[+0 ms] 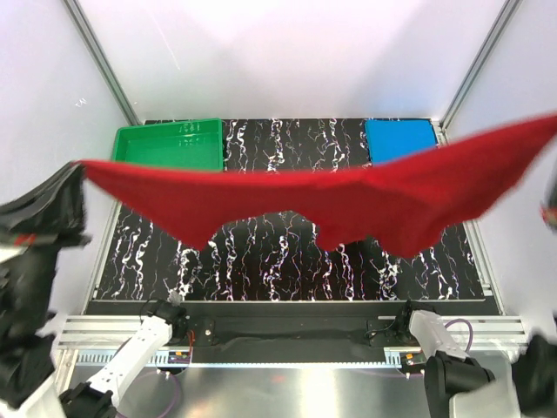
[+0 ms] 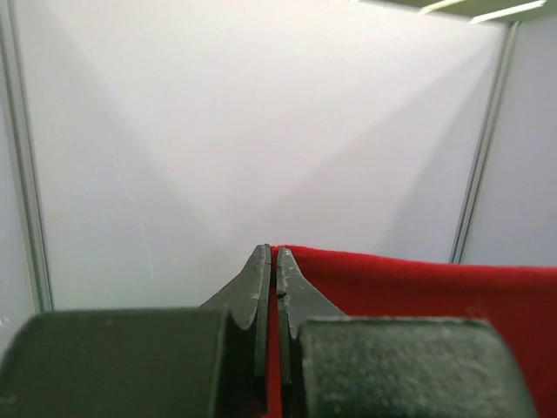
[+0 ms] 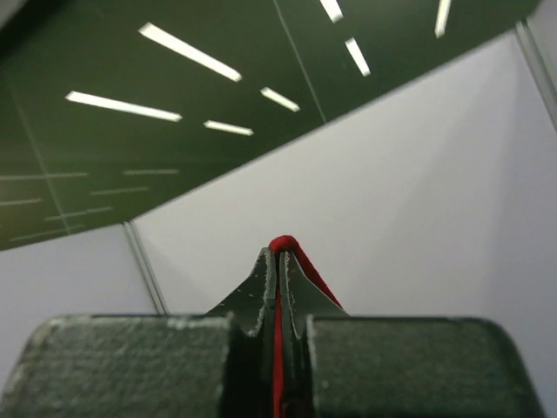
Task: Fold and stack the t-shirts
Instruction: Flatten the tshirt out
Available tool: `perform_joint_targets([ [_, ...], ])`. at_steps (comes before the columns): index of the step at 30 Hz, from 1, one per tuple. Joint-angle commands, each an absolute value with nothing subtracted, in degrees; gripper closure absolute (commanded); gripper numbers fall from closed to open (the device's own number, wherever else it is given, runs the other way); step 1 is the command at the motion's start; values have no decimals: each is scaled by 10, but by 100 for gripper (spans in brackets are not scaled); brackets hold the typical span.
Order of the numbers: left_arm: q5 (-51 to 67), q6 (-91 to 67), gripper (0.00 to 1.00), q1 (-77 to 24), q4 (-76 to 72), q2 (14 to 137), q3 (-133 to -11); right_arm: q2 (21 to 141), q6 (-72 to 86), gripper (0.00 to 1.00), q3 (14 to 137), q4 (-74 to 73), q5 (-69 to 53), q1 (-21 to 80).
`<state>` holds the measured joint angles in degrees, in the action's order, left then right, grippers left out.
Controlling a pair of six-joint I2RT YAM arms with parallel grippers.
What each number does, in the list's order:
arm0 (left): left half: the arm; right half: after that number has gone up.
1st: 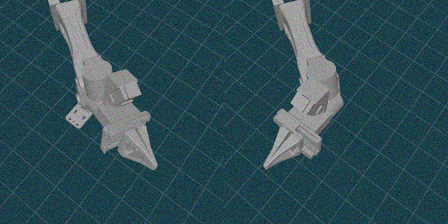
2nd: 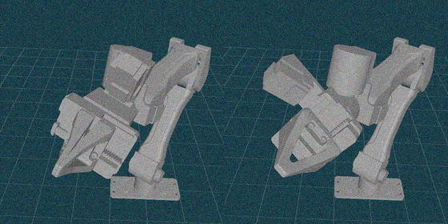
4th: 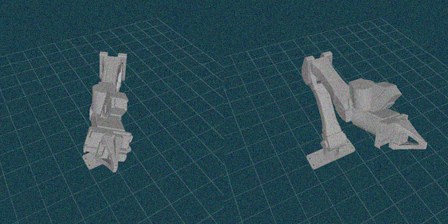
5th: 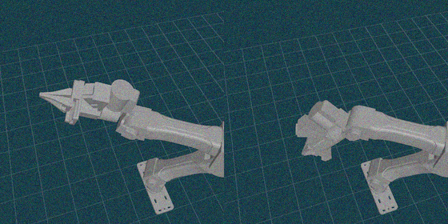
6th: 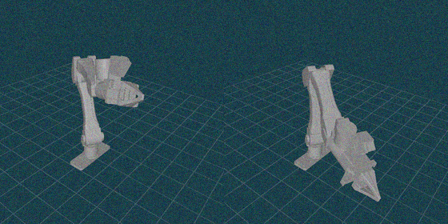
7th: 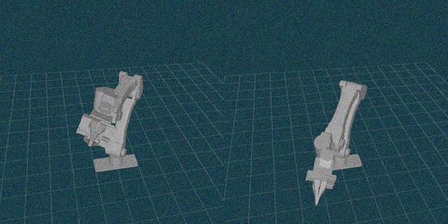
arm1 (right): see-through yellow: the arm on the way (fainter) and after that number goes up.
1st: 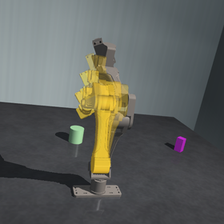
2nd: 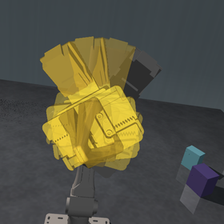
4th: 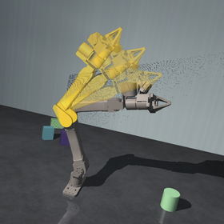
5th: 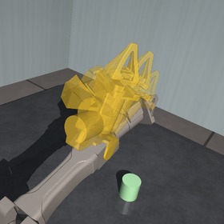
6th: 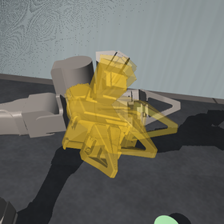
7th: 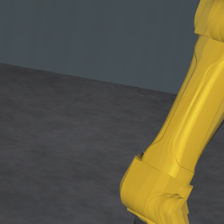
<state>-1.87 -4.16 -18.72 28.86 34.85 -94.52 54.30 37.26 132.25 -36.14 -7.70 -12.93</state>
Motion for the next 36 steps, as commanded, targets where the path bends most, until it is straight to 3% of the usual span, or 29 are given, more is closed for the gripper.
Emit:
perform_joint_targets([
  [1,-28,-11,100,-200,291,352,-958,552,357,100,1360,-311,-47,-123],
  [7,-99,-4,100,-210,304,389,-979,592,382,100,1376,-294,-48,-123],
  [11,-159,-4,100,-211,306,437,-962,607,401,100,1232,-253,-65,-123],
  [19,-258,19,100,-203,220,513,-757,696,454,100,999,-132,-145,-122],
  [24,-213,13,100,-136,125,595,-622,809,466,100,901,-58,-161,-113],
  [29,-182,40,100,-106,45,750,-607,942,451,100,917,-35,-169,-91],
  [33,-150,38,100,-91,48,882,-690,1063,433,100,992,-79,-199,-70],
  [36,-124,25,100,-91,64,913,-742,1099,412,100,1048,-112,-200,-65],
])
